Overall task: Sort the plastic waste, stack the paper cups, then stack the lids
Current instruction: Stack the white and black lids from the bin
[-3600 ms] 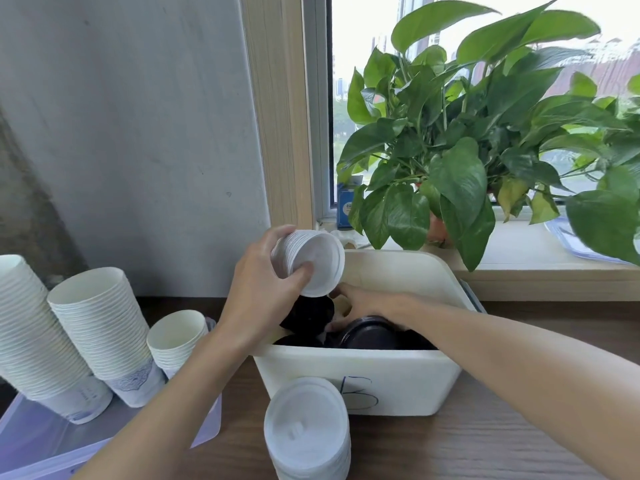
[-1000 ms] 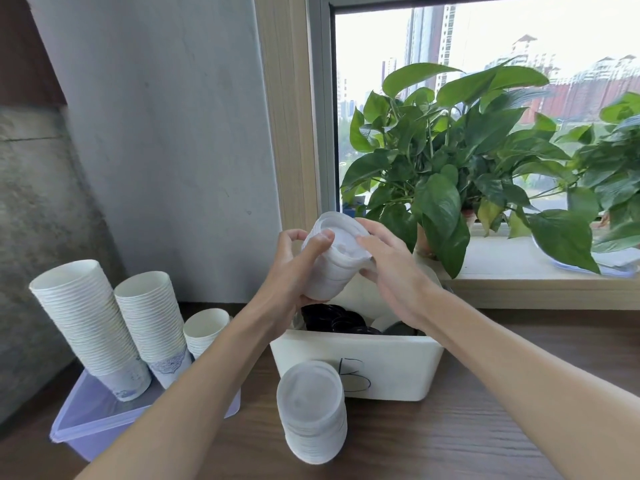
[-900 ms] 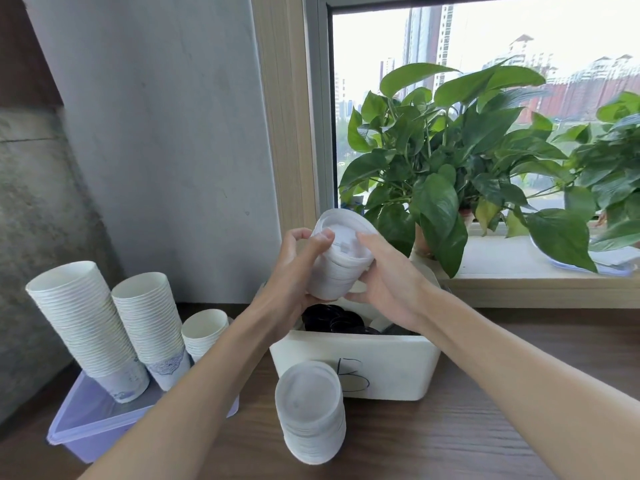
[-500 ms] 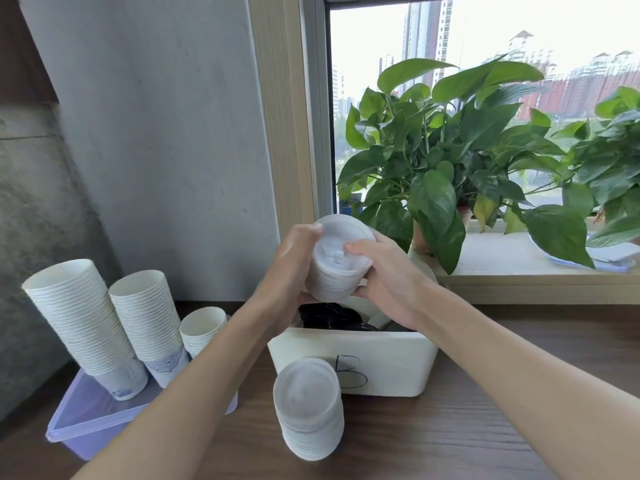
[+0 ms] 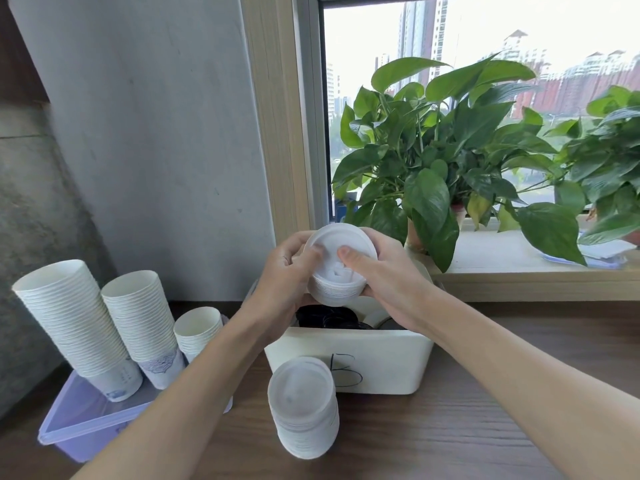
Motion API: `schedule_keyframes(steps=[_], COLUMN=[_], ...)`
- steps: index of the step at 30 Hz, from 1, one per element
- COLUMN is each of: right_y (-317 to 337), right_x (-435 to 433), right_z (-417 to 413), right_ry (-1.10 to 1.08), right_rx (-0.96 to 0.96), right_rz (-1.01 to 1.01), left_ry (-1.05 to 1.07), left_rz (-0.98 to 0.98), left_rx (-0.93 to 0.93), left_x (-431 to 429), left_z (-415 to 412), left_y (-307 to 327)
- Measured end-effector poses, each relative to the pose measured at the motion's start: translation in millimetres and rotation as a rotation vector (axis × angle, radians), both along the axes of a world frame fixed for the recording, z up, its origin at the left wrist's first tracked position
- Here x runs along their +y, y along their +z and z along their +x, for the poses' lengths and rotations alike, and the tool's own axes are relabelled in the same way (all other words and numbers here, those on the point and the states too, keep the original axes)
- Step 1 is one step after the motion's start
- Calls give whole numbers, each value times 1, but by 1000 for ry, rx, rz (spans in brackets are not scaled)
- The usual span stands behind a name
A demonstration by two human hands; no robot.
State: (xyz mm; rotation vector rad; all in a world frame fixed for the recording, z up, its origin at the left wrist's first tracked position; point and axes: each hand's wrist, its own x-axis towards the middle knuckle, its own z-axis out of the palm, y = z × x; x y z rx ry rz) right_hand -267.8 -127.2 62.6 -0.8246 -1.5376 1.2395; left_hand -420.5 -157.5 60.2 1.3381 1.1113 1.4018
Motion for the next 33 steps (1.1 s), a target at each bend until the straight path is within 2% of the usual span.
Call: schedule_keyframes(steps=[5,10,13,16,24,29,33], right_y=[-4,3,2,-1,-3,-5,-5], right_x=[-4,-7,-12,-15,-23,-26,-28], right_z=[1,2,2,3,5,8,13], right_ry=[-16,33,-34,-108,-146,-137,-92], right_rx=[-16,-25,-21,1,-3,25,37], right_rz=[12,-47,-17,52,238,245,172], left_ry=[1,25,69,80,137,55,41], left_rz=[-44,-5,13,52,166,242,334], left_rx=[90,125,135,163,171,246,291], left_x=[2,3,0,-2,-11,-20,-28], left_z=[5,10,13,16,23,23,24], left_y=[2,-2,-3,-3,-5,-3,-9])
